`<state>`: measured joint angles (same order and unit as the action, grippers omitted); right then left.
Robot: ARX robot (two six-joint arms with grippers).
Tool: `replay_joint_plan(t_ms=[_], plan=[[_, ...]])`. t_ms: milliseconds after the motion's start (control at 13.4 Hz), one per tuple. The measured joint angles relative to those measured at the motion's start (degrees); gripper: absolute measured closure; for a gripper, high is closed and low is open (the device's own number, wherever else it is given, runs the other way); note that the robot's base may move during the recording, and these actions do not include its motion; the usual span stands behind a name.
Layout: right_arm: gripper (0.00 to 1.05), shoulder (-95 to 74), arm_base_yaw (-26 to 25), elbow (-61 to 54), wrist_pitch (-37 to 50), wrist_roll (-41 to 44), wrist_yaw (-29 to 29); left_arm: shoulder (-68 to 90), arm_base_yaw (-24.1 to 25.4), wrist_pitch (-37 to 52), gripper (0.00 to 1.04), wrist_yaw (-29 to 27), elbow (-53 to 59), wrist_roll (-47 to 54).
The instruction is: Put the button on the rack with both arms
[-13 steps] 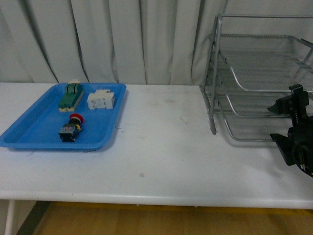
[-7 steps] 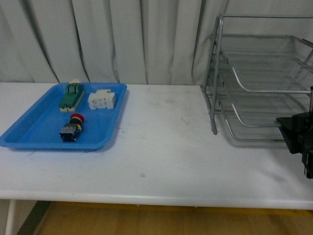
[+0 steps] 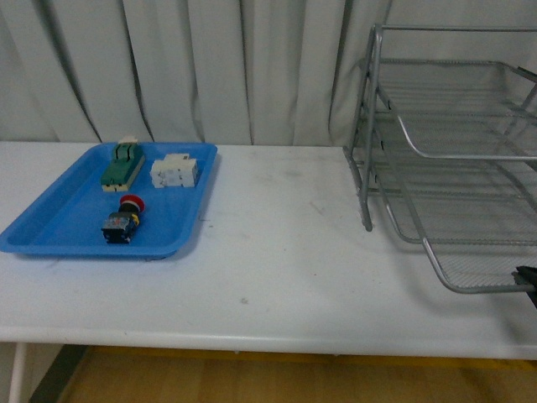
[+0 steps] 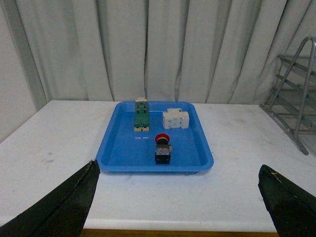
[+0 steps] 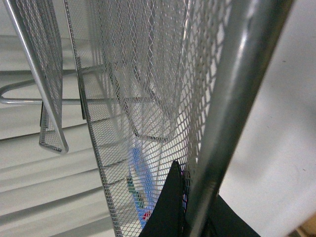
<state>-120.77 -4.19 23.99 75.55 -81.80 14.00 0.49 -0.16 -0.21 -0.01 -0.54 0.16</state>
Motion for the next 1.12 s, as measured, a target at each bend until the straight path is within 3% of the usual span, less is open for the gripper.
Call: replay_joint_plan(t_ms=[149,372,595,669,743,818,892,967,1115], plan=[[1.01,1.29,0.0,-1.92,0.07,0.7,0.22,0.0,0.0,0.02,0.07,0.0,0.0,0.0],[0.58,5.97,-1.7,-5.88,-1.88,9.01,-0.87,0.0,0.0,0.0,0.07,0.0,0.0,0.0],[0.17,19.5,-3.13,-11.34,-2.51,17.27,2.8,0.0,0.0,0.0,0.07,0.0,0.0,0.0],[0.04,28.61,-3.08,-13.73,-9.2,21.88,4.04,0.0,0.0,0.0,0.07,0.0,0.0,0.0],[0.07,37.35,-2.47,-16.17,-15.67,26.14,3.1,0.0,0.0,0.0,0.07,0.02,0.0,0.0],[0.14,40.54,-0.52,-19.02,-7.61,34.97,-1.99,0.0,0.0,-0.02,0.07,0.0,0.0,-0.02],[0.34,43.45,2.82,-21.11,-3.58,55.43,-11.85,0.0,0.0,0.0,0.07,0.0,0.0,0.0],[0.47,48.35,4.33,-22.36,-6.67,66.62,-12.94,0.0,0.07,0.0,0.07,0.02,0.0,0.0],[0.73,57.7,4.17,-23.41,-14.32,77.53,-13.88,0.0,0.07,0.0,0.07,0.0,0.0,0.0]])
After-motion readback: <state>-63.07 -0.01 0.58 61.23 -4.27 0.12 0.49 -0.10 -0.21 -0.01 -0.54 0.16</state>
